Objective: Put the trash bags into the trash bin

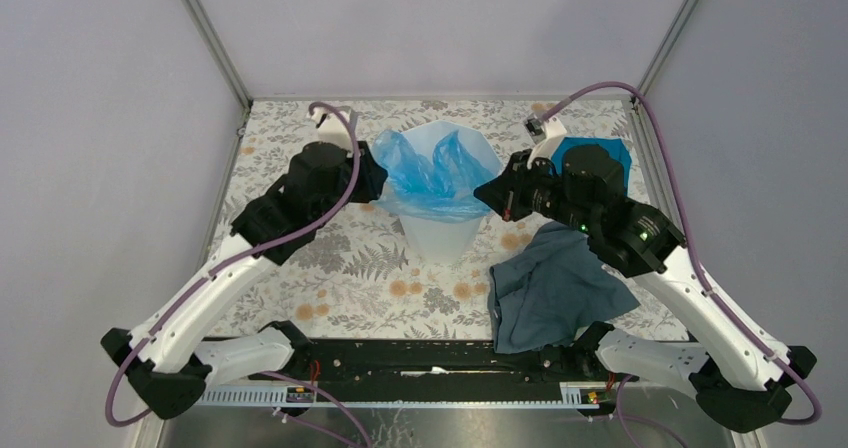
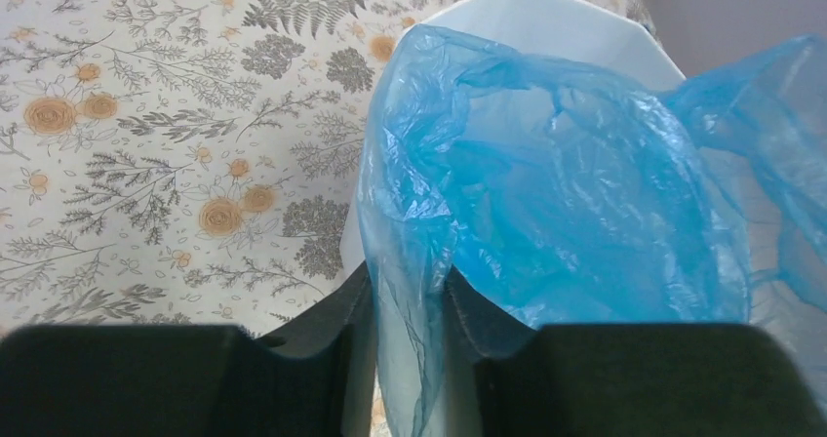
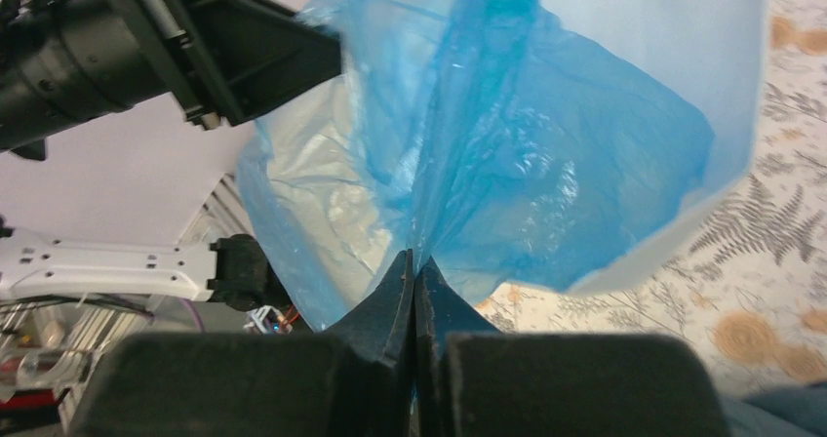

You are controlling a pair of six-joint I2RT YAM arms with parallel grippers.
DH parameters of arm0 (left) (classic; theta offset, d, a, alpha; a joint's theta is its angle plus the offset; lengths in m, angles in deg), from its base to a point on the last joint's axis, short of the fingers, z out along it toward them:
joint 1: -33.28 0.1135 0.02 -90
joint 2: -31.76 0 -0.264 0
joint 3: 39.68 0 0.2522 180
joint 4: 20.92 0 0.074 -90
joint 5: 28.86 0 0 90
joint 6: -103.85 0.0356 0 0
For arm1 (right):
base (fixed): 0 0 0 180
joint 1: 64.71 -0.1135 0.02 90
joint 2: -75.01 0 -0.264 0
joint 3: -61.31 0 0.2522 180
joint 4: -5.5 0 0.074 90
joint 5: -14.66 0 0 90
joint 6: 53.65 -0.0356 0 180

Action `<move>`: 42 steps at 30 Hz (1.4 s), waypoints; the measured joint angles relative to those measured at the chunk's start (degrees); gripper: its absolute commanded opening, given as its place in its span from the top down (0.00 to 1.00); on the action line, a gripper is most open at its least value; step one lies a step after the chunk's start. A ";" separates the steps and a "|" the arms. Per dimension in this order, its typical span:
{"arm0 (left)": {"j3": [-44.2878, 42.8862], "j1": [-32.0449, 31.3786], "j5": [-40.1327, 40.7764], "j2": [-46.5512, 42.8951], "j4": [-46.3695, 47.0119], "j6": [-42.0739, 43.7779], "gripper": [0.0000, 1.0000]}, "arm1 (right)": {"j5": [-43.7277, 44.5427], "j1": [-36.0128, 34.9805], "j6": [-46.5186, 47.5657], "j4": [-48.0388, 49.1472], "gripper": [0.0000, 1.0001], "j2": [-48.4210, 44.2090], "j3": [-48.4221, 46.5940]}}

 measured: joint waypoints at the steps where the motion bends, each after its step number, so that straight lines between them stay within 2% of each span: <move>1: 2.34 0.02 0.50 -2.01 0.76 -0.37 0.76 | 0.70 0.00 -0.26 -0.31 0.93 -1.03 0.83; 7: 18.12 0.02 -0.11 -17.18 5.38 -6.43 0.76 | 3.93 -0.02 -3.48 -2.49 0.87 -9.62 8.41; 9: 21.59 0.02 -1.07 -20.17 7.74 -9.03 0.76 | 5.42 0.00 -4.79 -2.73 0.89 -11.32 10.67; 11: 23.91 0.02 -1.55 -21.07 9.14 -11.19 0.76 | 7.13 0.00 -5.62 -2.78 1.00 -12.04 12.37; 16: 24.79 0.02 -1.44 -17.70 10.10 -13.46 0.77 | 15.30 -0.04 -6.34 -1.99 0.98 -11.34 15.41; 20: 24.85 0.02 -1.11 -12.33 11.32 -14.19 0.77 | 22.67 -0.02 -4.68 0.74 0.74 -9.01 19.02; 21: 24.92 0.02 -1.09 -11.41 11.56 -14.19 0.74 | 23.96 -0.04 -3.78 1.38 0.72 -8.31 19.89; 23: 24.96 0.02 -1.03 -9.84 11.89 -14.14 0.66 | 25.90 -0.04 -1.60 2.19 0.65 -7.39 21.09; 25: 24.96 0.02 -0.83 -9.44 11.87 -13.77 0.59 | 27.08 -0.04 0.87 1.97 0.51 -6.75 21.29; 27: 24.96 0.02 -0.74 -9.73 11.82 -13.16 0.47 | 27.23 -0.02 4.07 1.33 0.37 -6.60 20.87; 30: 24.83 0.02 -1.18 -10.73 10.49 -11.23 0.28 | 23.87 -0.02 9.73 -1.86 0.20 -6.67 17.90; 32: 24.02 0.02 -1.68 -11.72 7.82 -9.84 0.20 | 21.00 -0.02 12.35 -4.28 0.14 -6.78 14.86; 36: 20.83 0.00 -1.79 -14.95 2.32 -6.67 0.13 | 14.97 -0.04 16.20 -8.61 0.04 -7.04 7.34; 40: 19.80 0.00 -0.42 -21.18 -0.33 -2.69 0.03 | 11.54 -0.04 18.73 -10.21 0.02 -5.88 0.76; 42: 18.91 0.02 0.26 -23.26 -1.62 -0.48 0.01 | 10.51 -0.04 19.67 -10.78 0.03 -4.17 -2.43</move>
